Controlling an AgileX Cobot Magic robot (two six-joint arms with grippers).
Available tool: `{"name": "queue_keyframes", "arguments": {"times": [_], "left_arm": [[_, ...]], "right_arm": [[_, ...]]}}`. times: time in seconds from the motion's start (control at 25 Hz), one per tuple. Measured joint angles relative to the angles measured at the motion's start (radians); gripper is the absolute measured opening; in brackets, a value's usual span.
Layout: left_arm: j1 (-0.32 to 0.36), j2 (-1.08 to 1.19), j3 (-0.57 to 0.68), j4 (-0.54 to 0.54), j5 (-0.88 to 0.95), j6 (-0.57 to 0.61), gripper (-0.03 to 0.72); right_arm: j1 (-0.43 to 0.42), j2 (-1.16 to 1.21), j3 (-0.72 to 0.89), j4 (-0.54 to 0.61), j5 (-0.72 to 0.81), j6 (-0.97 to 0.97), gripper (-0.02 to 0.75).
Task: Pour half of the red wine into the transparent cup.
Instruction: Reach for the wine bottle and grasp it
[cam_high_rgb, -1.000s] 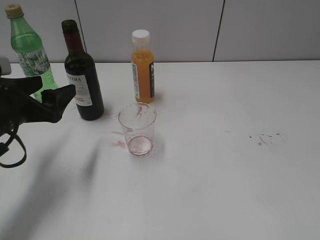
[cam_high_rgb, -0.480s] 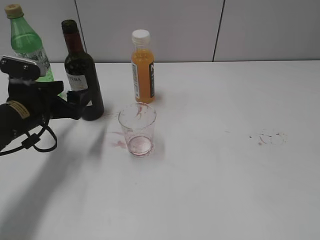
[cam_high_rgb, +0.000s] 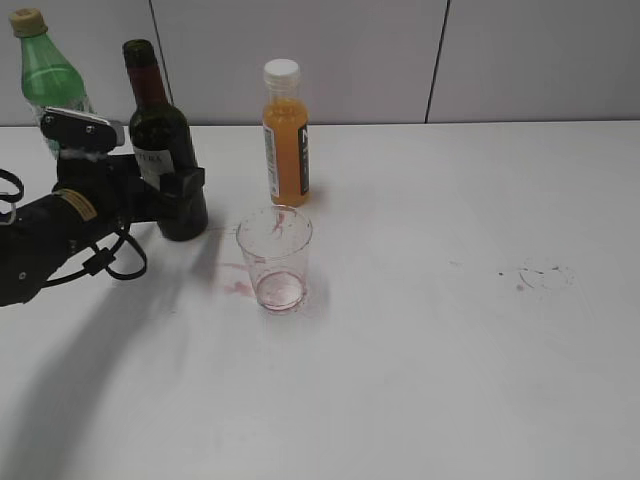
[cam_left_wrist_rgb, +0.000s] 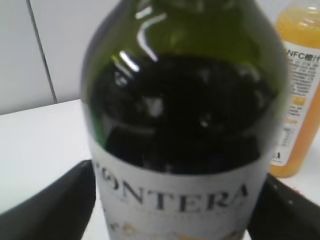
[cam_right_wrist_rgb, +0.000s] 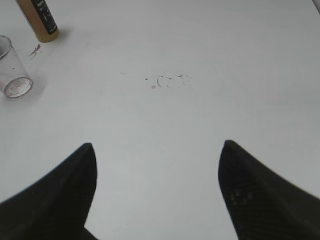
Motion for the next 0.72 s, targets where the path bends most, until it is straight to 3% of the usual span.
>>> {"name": "queue_keyframes", "arguments": {"times": [0.48,0.72], "left_arm": [[0.0,0.111,-0.147,0.007,0.01,0.0,0.657],[0.001,0.114,-0.151,0.008,0.01,0.0,0.54]], "right_arm": [[0.0,0.0,0.0,0.0,0.0,0.0,0.571],[0.0,0.0,0.0,0.0,0.0,0.0,0.571]]}}
